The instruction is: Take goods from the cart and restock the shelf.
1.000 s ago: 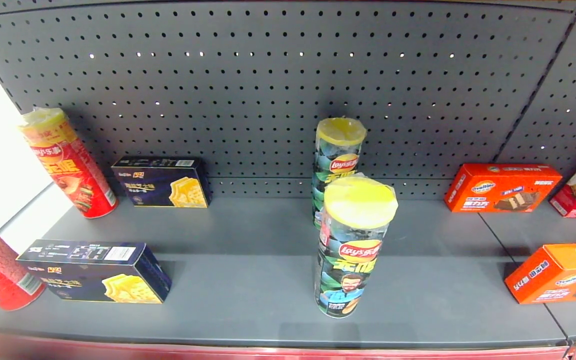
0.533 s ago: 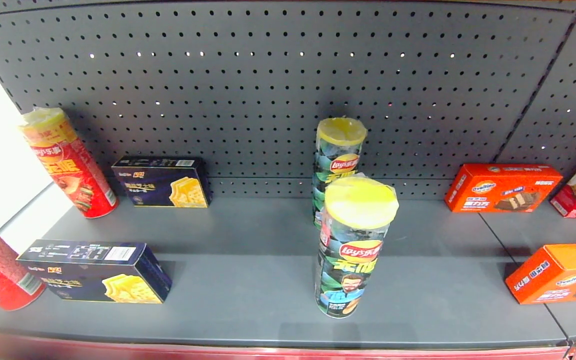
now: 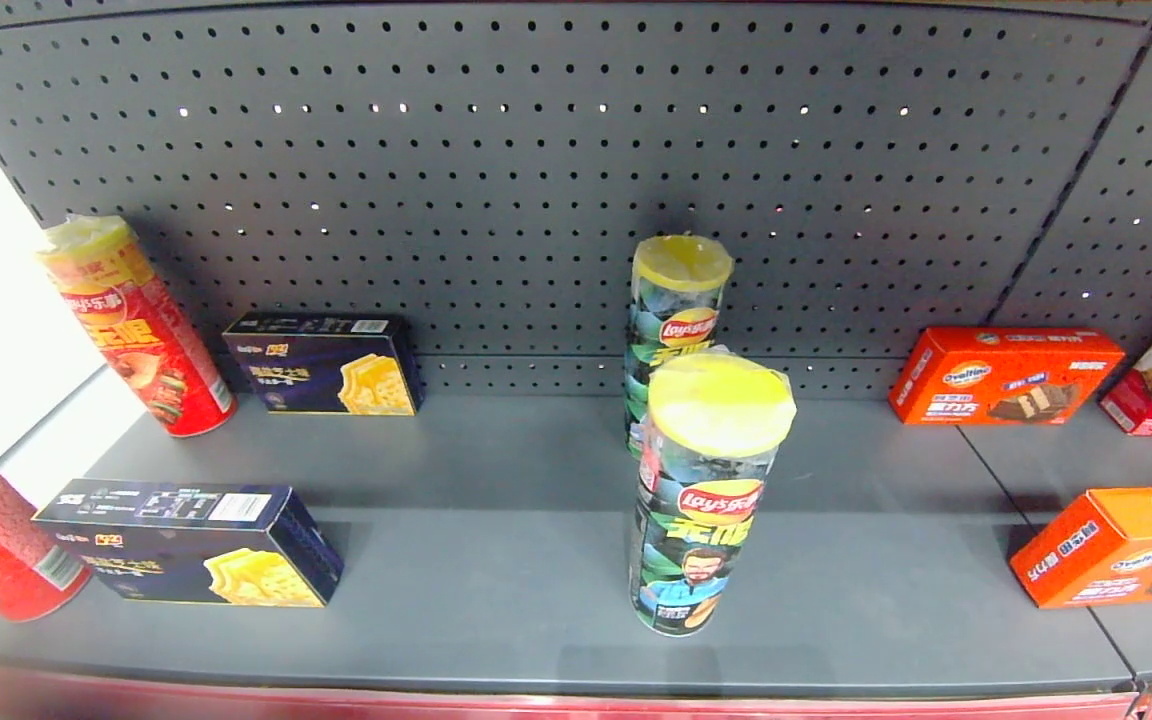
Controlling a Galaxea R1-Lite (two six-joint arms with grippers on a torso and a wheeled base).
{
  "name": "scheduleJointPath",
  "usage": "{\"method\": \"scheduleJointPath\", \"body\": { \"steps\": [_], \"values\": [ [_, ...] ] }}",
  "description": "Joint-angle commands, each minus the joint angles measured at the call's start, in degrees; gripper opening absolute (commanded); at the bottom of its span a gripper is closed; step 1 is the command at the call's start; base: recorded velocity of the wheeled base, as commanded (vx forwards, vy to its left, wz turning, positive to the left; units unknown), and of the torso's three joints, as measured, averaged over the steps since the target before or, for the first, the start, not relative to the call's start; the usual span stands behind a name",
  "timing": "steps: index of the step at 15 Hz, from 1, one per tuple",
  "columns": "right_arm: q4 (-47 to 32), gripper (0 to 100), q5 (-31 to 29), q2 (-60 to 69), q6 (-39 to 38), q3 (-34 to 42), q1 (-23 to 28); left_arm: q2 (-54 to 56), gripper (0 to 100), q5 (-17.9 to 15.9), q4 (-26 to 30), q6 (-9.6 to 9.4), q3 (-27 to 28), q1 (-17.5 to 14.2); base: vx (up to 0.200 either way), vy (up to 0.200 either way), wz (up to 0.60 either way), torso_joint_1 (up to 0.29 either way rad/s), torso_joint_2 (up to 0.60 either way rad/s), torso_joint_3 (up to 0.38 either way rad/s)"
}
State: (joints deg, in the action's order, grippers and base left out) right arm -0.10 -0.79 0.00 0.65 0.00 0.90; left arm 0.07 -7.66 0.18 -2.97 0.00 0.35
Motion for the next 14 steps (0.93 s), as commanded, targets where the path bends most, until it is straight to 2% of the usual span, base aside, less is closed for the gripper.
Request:
{"method": "scheduleJointPath", "body": {
  "steps": [1,6,8,11,14],
  "values": [
    [0.01,100,0.0,0.0,0.06,0.0,-0.02,-0.07,100,0.01,-0.01,-0.01,0.0,0.0,0.0,0.0,0.0,0.0,0.0,0.0],
    [-0.08,100,0.97,0.0,0.23,0.0,-0.11,-0.07,100,0.01,-0.01,-0.19,0.0,0.0,0.0,0.0,0.0,0.0,0.0,0.0],
    [0.01,100,0.88,0.0,0.23,0.0,-0.02,-0.07,100,-0.08,-0.01,-0.45,0.0,0.0,-0.2,0.0,0.0,0.005,0.0,0.005],
    [0.01,100,0.97,0.0,0.23,0.0,-0.11,-0.07,100,0.01,-0.01,-0.1,0.0,0.0,0.0,0.0,0.0,0.0,0.0,0.0],
    [0.01,100,0.97,0.0,0.14,0.0,-0.11,-0.07,100,-0.17,-0.09,-0.54,0.0,0.0,0.0,0.0,0.0,0.0,0.0,0.0]
  ]
}}
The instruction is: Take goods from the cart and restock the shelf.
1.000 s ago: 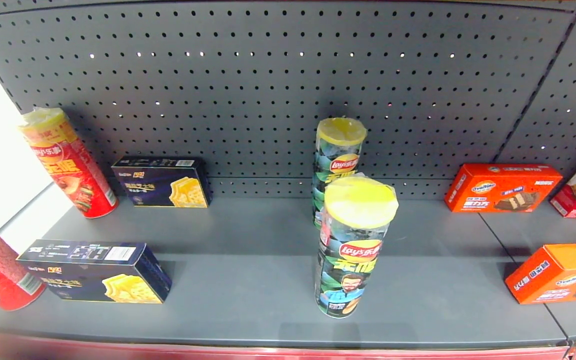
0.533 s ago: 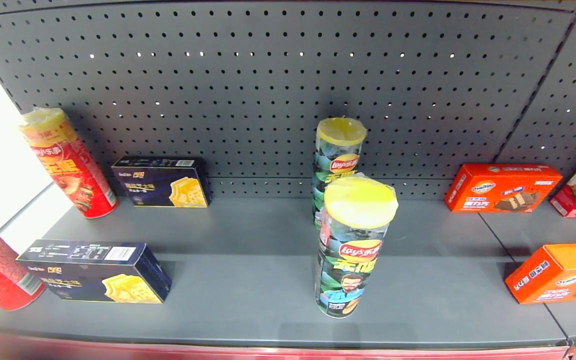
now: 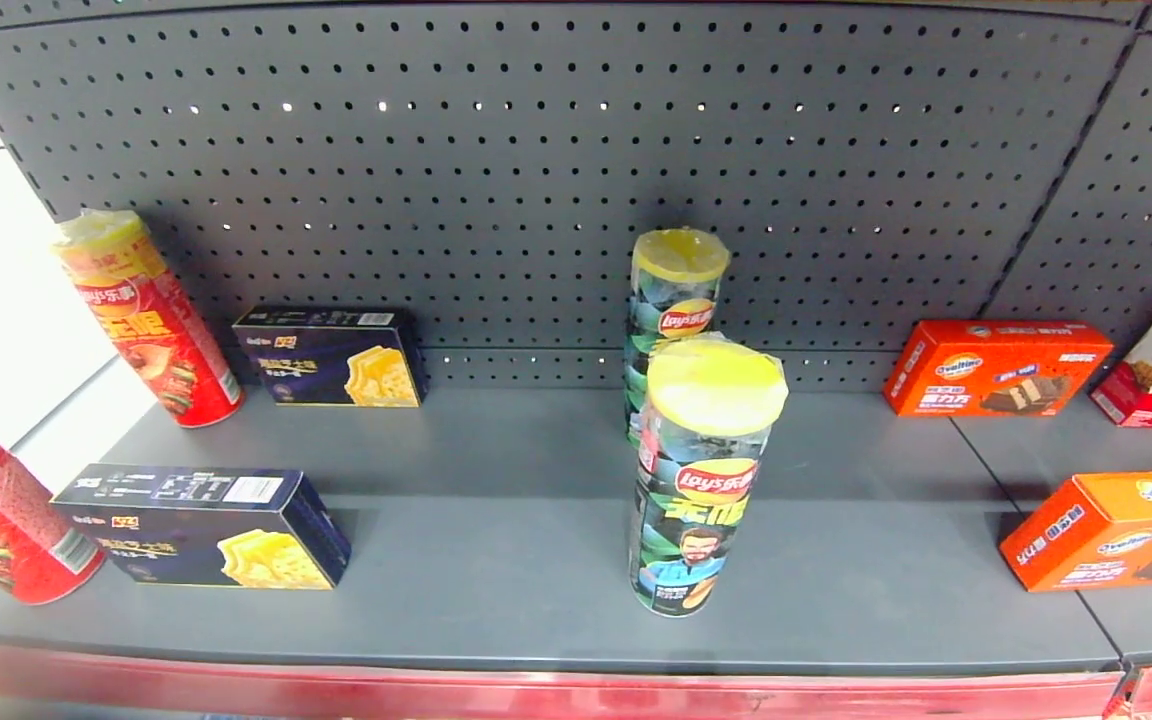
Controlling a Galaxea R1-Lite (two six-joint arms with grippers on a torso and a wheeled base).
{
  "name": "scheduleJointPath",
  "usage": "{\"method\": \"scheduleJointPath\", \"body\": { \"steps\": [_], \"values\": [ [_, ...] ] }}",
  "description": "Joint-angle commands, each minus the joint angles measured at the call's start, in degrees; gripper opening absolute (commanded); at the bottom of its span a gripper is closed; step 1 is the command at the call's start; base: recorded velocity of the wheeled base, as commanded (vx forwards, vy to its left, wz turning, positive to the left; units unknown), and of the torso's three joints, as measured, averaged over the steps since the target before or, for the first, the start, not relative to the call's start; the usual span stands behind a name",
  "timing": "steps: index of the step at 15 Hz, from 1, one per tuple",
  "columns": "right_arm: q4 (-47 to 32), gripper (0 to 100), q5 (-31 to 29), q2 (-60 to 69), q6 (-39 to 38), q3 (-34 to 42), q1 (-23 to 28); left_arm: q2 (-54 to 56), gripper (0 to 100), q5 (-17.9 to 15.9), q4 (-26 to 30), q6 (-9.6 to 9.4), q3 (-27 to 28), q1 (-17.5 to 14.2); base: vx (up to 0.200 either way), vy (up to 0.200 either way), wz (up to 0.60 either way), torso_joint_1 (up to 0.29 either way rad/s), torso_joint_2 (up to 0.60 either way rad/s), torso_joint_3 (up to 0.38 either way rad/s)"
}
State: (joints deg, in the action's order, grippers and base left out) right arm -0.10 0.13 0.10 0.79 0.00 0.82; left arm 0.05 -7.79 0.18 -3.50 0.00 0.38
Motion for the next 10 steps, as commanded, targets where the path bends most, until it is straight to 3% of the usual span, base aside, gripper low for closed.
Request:
{"method": "scheduleJointPath", "body": {
  "steps": [1,6,7,10],
  "values": [
    [0.01,100,0.04,-0.1,0.0,0.0,-0.03,-0.05,100,0.06,-0.01,0.25,0.0,-0.03,0.0,-0.2,0.0,-0.002,0.0,-0.002],
    [0.01,100,0.04,-0.1,0.09,0.0,-0.03,-0.05,100,0.14,-0.01,0.16,0.0,-0.03,0.0,0.0,0.0,0.0,0.0,0.0],
    [0.01,100,0.04,-0.1,0.09,0.0,-0.03,-0.05,100,-0.03,-0.01,-0.19,0.0,-0.03,0.0,-0.2,0.0,-0.002,0.01,0.007],
    [0.01,100,-0.05,-0.1,0.09,0.0,-0.03,-0.05,100,0.49,-0.01,0.77,0.0,-0.11,0.0,0.0,0.0,0.0,0.0,0.0]
  ]
}}
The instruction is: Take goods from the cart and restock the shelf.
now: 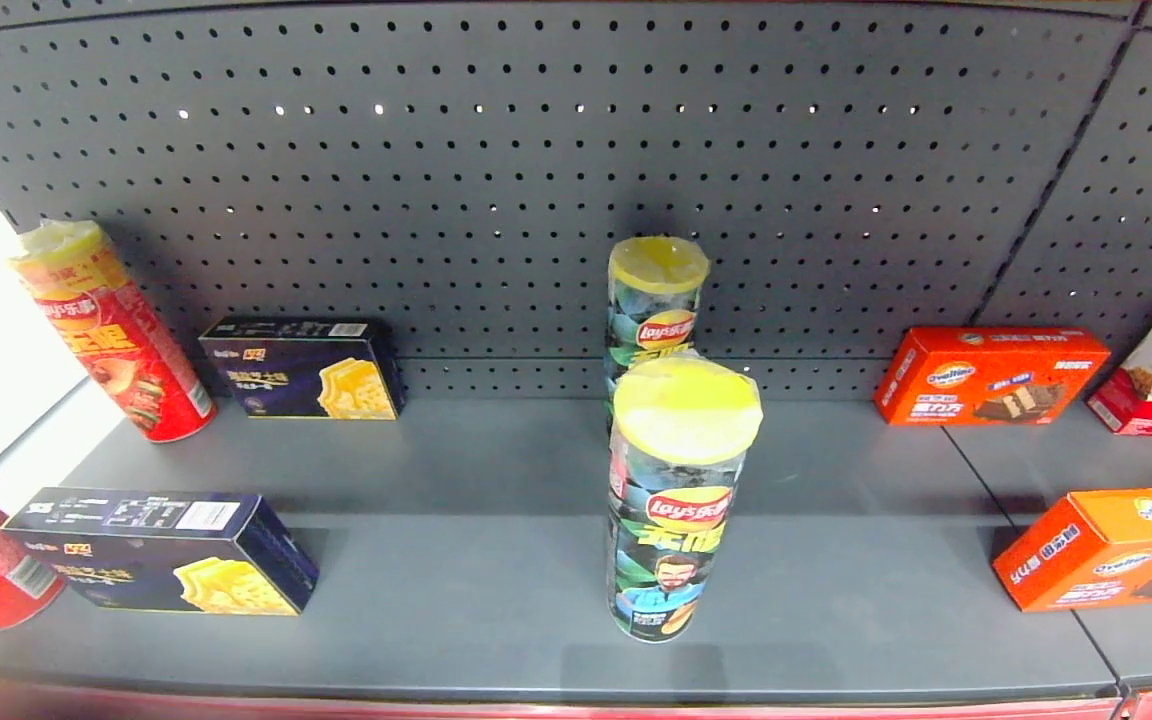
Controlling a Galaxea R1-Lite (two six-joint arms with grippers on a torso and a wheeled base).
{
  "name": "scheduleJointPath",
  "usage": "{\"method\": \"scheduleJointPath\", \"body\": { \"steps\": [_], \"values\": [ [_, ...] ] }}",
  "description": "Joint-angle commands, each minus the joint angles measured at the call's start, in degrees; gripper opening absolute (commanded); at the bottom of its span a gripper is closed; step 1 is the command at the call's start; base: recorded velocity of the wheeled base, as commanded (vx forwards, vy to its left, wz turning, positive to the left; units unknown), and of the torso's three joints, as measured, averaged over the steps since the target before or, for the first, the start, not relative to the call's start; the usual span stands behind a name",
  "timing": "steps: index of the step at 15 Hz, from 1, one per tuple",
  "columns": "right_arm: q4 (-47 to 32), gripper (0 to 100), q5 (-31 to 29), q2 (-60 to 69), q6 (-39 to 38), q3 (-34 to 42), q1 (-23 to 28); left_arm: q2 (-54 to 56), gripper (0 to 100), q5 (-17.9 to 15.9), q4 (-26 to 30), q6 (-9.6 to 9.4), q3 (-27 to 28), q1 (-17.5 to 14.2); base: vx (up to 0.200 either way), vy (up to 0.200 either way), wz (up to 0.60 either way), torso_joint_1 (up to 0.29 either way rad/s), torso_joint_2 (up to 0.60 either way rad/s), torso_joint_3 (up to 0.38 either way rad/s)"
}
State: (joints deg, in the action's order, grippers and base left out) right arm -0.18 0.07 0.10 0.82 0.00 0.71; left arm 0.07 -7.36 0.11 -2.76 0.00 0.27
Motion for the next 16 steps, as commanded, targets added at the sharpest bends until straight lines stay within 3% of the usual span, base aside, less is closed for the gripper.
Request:
{"method": "scheduleJointPath", "body": {
  "steps": [1,16],
  "values": [
    [0.09,100,0.1,-0.1,0.06,0.0,0.17,-0.07,100,0.07,0.07,0.03,0.0,0.08,0.0,0.0,0.0,0.0,0.0,0.0],
    [0.09,100,0.01,-0.1,0.06,0.0,0.08,-0.07,100,0.07,0.07,0.12,0.0,0.0,-0.013,0.0,0.0,0.0,0.0,0.0]
  ]
}}
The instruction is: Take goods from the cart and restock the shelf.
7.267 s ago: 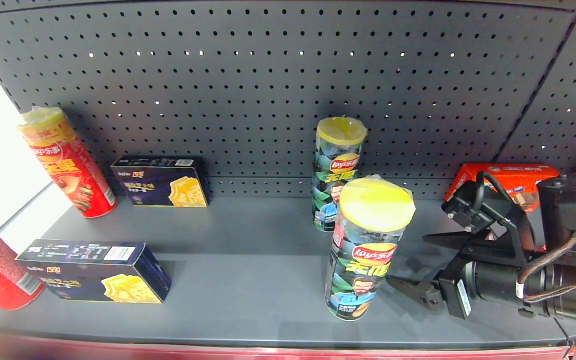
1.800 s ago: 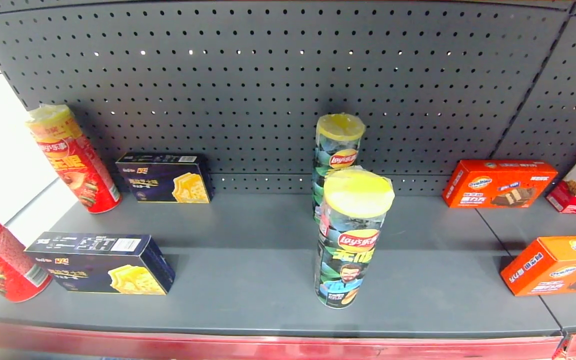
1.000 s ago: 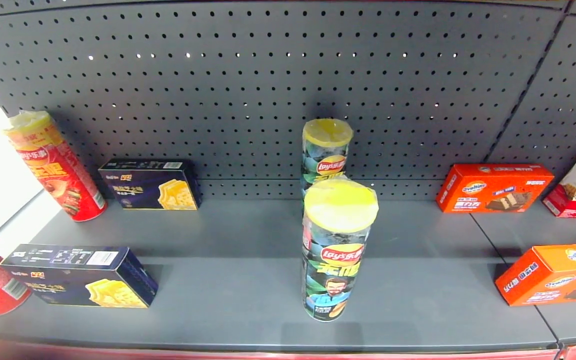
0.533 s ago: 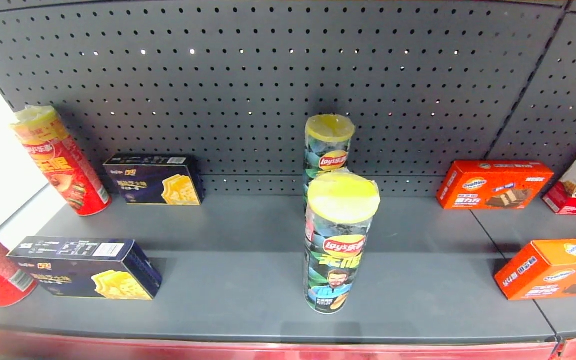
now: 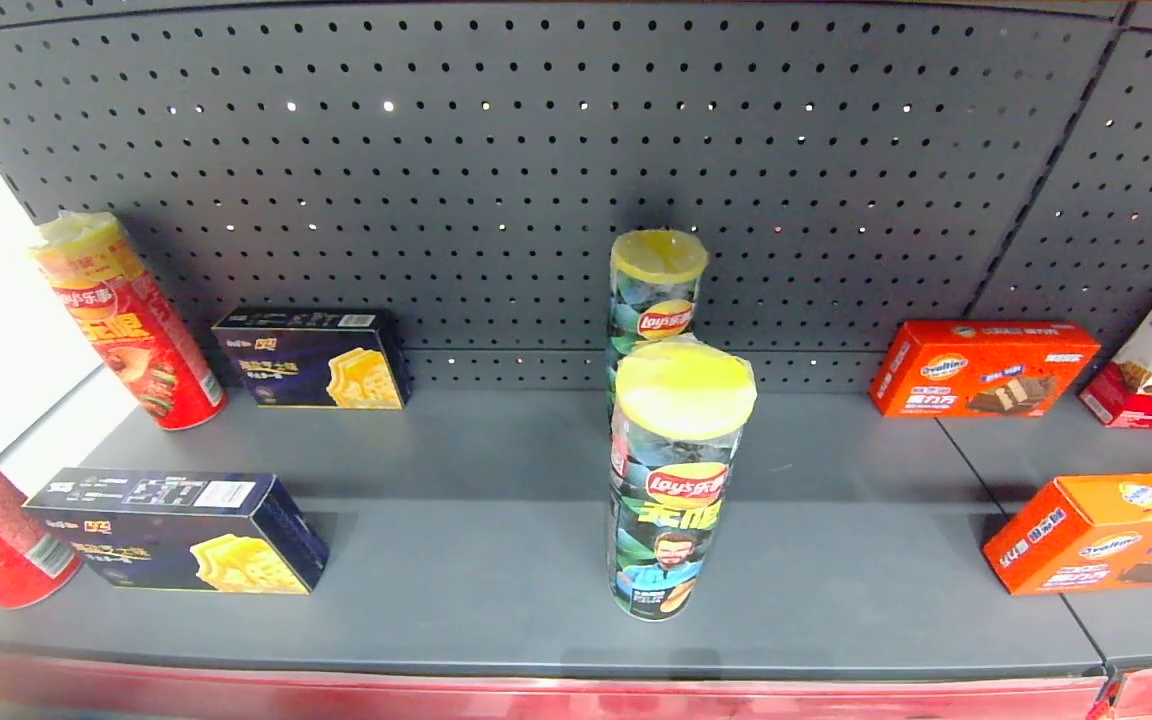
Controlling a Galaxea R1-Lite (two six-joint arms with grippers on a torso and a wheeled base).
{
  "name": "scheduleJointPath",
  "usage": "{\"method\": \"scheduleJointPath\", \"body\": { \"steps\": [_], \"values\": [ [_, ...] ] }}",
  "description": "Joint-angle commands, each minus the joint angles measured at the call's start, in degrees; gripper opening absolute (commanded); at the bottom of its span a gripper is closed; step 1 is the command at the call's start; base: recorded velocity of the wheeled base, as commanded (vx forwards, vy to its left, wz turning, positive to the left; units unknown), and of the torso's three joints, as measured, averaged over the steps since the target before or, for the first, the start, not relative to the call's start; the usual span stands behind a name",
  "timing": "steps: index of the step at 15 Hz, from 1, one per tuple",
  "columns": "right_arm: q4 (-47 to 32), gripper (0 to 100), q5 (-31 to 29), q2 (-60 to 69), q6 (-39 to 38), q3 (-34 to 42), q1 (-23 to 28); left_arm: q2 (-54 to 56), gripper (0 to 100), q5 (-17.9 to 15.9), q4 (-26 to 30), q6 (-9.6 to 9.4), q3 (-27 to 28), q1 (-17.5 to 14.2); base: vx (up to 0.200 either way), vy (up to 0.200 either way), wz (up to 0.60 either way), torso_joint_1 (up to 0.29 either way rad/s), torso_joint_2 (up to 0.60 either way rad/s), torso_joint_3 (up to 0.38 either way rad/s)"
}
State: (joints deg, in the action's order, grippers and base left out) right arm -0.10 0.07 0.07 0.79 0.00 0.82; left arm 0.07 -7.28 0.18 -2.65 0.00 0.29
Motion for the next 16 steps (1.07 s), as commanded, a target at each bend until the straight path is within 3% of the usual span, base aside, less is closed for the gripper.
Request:
{"method": "scheduleJointPath", "body": {
  "steps": [1,16],
  "values": [
    [0.01,100,0.01,-0.07,0.0,0.0,-0.03,-0.07,100,-0.02,-0.01,0.01,0.0,0.06,0.0,0.0,0.0,0.0,0.0,0.0],
    [0.01,100,0.01,-0.07,0.0,0.0,-0.03,-0.07,100,-0.02,-0.01,0.01,0.0,0.06,0.0,0.0,0.0,0.0,0.0,0.0]
  ]
}}
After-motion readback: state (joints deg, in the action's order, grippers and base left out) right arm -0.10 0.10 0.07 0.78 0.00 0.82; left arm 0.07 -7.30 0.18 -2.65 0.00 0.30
